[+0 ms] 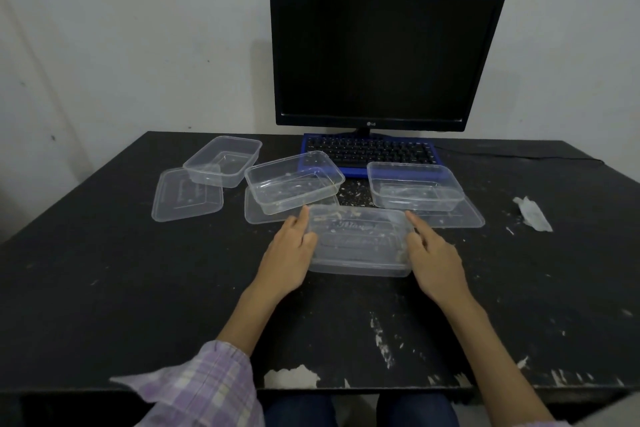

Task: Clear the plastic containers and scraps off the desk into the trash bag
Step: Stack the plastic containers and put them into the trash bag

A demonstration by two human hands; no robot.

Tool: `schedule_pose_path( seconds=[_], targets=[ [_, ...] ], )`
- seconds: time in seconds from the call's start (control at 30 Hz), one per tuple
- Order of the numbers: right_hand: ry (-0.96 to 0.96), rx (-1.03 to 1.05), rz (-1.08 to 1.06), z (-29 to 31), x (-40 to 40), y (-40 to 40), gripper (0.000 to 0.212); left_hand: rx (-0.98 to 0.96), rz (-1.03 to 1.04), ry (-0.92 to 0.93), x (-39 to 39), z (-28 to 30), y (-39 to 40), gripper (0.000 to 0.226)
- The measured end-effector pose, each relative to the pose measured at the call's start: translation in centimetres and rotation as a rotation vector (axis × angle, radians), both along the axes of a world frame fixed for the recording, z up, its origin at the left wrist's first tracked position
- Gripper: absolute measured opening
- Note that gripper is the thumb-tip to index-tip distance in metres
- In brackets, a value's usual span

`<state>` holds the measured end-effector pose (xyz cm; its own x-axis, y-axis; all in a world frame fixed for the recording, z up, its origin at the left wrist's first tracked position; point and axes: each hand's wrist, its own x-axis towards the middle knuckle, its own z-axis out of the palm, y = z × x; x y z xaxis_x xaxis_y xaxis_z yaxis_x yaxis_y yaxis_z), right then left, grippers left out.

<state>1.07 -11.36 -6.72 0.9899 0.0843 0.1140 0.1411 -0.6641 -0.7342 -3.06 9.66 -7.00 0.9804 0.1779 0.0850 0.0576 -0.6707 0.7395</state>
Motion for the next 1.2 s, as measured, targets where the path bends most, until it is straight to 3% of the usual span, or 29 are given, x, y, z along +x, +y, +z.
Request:
schedule_pose_path(
  seconds=[0.17,0.3,0.43,0.63,1.0,1.2],
  targets=[
    [0.094,0.056,0.014,1.0,-0.6,-0.1,0.045,-0.319,0.008,0.091,-0.5,1.1,1.0,0.05],
    [0.128,0.191,0.005,1.9,-1.3,0.2,0.03,-0.482,0.036,0.07,-1.7,1.7,1.5,0.045],
    [0.248,0.359,0.023,2.7,-1.8,1.2,0.024,-0.472,0.018,-0.021,-3.4,3.1,2.7,0.033],
    [0.329,0.539,0.175,4.1,-4.4,4.3,0.021,-0.475,0.094,-0.142,-7.7,5.3,5.3,0.033],
    [0.485,0.612,0.569,4.2,-13.4,12.0,0.02,-0.608,0.377,-0.219,-22.0,4.9,12.6,0.033],
    [0.632,0.6,0.684,1.6,-18.7,16.7,0.029,-0.634,0.485,-0.185,-30.9,2.5,17.0,0.05]
  ],
)
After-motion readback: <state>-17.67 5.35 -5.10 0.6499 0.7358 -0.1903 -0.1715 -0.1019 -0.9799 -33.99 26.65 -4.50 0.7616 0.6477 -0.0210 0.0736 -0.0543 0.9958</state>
